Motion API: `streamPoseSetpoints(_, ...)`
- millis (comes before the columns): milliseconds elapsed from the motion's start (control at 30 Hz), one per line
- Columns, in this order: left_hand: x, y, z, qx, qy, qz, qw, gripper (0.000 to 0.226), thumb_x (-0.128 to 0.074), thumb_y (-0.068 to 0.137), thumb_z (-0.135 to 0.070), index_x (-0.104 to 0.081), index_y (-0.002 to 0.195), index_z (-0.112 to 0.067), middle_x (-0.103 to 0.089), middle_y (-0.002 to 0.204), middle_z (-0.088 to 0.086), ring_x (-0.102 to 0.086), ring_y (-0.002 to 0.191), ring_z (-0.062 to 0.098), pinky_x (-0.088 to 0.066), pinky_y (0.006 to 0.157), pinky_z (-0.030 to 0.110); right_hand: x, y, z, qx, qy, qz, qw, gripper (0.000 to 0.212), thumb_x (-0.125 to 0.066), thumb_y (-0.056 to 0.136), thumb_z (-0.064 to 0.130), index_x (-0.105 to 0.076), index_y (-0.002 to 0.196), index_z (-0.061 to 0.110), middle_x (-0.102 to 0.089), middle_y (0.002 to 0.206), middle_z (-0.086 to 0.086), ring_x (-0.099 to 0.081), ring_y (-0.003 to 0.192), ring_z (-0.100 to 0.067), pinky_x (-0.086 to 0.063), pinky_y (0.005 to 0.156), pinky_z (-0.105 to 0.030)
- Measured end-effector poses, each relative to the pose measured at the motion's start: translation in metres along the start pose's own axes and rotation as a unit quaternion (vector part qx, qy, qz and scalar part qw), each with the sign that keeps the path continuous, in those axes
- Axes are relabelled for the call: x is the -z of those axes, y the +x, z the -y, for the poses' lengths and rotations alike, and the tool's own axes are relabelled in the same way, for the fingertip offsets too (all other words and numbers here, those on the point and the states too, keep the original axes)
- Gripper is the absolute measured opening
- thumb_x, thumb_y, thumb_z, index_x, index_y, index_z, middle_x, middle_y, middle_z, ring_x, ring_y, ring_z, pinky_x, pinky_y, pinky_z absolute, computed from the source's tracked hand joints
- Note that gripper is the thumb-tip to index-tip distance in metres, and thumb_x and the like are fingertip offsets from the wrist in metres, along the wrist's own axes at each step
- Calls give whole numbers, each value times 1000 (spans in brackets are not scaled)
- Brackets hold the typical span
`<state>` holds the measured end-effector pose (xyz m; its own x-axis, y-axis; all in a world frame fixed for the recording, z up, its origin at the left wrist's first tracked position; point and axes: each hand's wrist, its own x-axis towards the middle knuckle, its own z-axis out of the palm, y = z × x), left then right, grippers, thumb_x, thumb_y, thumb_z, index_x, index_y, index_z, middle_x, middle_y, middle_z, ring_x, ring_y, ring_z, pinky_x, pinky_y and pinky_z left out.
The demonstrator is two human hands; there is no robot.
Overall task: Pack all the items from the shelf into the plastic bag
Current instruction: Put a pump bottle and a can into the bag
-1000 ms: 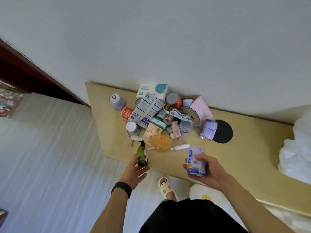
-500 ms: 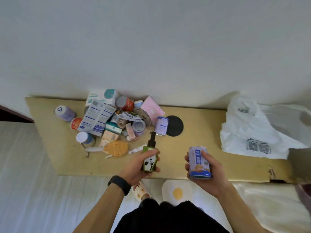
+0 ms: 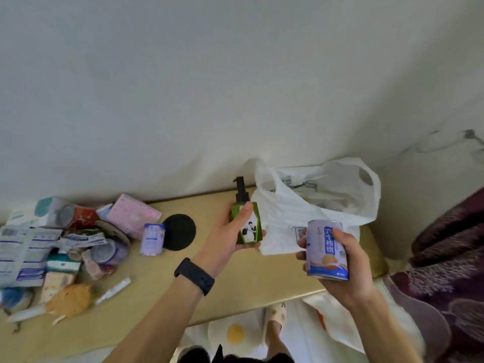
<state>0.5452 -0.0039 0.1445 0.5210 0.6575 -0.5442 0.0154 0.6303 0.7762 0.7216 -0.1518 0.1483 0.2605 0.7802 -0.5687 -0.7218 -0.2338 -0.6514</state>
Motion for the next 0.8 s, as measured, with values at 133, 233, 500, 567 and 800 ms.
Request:
streamPoseSetpoints(133,-74,41,-20,-48,4,-44,998,25,-66,92,-25,-59,114,-18,-70,105,9,-71,94,37,-57,84,53,57,26,62,1,-28,-23,999,96,-91,40,50,-63,116,-1,-70,95,-21,-71,79,-26,-58,61,-34)
streamPoseSetpoints(233,-120,81,-34,-115,194,-51,973,30,-74,84,-42,-63,110,-30,-71,102,-1,-71,92,21,-58,83,42,95,43,99,8,-57,-40,998,98,-87,43,54,-60,123,5,-72,96,-19,-71,78,-25,-58,62,-35)
streamPoseSetpoints(500,-190,227,19,-75,661,21,747,38,-75,75,-42,-58,103,-23,-68,93,-2,-62,81,19,-52,68,32,170,46,120,-5,50,-81,995,91,-87,46,52,-60,124,12,-74,104,-18,-73,77,-23,-59,61,-33)
streamPoseSetpoints(567,-194,249,44,-43,713,55,698,31,-73,78,-38,-56,99,-23,-64,86,-2,-59,74,20,-49,65,31,185,41,114,-20,45,-99,994,94,-83,48,58,-57,128,15,-73,110,-17,-74,85,-25,-59,66,-34)
streamPoseSetpoints(800,-191,270,104,-21,722,91,685,36,-75,79,-40,-62,111,-32,-69,109,-3,-63,95,23,-54,80,38,215,23,103,-61,52,-130,988,104,-89,37,61,-61,124,11,-73,111,-16,-71,89,-25,-58,76,-39)
